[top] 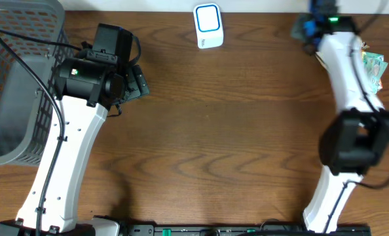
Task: Scan the item barcode
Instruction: 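Carry the tin to the right edge pile and release it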
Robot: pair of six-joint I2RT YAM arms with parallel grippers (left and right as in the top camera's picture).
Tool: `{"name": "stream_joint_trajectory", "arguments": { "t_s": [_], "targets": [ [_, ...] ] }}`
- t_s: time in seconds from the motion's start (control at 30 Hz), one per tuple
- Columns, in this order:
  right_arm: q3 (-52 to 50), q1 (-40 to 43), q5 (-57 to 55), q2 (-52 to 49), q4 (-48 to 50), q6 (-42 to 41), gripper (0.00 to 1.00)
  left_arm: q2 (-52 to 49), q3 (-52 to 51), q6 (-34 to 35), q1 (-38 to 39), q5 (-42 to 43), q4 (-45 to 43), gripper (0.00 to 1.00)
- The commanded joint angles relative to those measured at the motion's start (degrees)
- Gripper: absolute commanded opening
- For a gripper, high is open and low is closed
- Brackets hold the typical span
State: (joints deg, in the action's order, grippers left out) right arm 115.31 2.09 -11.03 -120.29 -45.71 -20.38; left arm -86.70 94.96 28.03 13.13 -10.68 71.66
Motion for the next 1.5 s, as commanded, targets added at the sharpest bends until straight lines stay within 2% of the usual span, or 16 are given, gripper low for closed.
{"name": "stream_joint_trajectory", "arguments": {
  "t_s": [0.0,0.23,0.4,0.47,0.57,0.6,0.63,0.93,1.17,1.33,1.47],
  "targets": [
    [0.1,4.5,-0.9,3.4,-1.6,0.7,0.51,-0.2,0.5,-0.6,-0.2,-0.7,0.1,0.98],
    [0.0,14.5,-0.9,2.2,-6.5,0.7,0.53,-0.2,0.5,-0.6,-0.2,-0.7,0.1,0.98],
    [-1.1,18.3,-0.4,0.3,-7.9,0.7,0.61,-0.2,0.5,-0.6,-0.2,-0.7,0.1,0.98],
    [-1.2,18.9,-0.2,-0.8,-8.2,0.7,0.66,-0.2,0.5,-0.6,-0.2,-0.7,0.1,0.98],
    [-1.2,19.1,2.3,-2.0,-8.3,0.7,0.92,-0.2,0.5,-0.6,-0.2,-0.7,0.1,0.98],
    [-1.2,19.0,3.0,-2.3,-8.3,0.7,0.98,-0.2,0.5,-0.6,-0.2,-0.7,0.1,0.98],
    [-1.2,18.9,3.9,-2.3,-8.3,0.7,0.99,-0.2,0.5,-0.6,-0.2,-0.7,0.1,0.98],
    [-1.2,18.7,13.2,2.6,-13.4,0.5,0.99,-0.2,0.5,-0.6,-0.2,-0.7,0.1,0.98],
    [-1.2,18.6,19.4,13.2,-22.7,-3.8,0.99,-0.2,0.5,-0.6,-0.2,-0.7,0.1,0.98],
    [-1.8,17.6,17.4,22.9,-30.0,-5.2,0.99,-0.2,0.5,-0.6,-0.2,-0.7,0.1,0.98],
    [-7.8,14.7,17.2,33.1,-28.8,-5.5,0.99,-0.2,0.5,-0.6,-0.2,-0.7,0.1,0.98]
  ]
}}
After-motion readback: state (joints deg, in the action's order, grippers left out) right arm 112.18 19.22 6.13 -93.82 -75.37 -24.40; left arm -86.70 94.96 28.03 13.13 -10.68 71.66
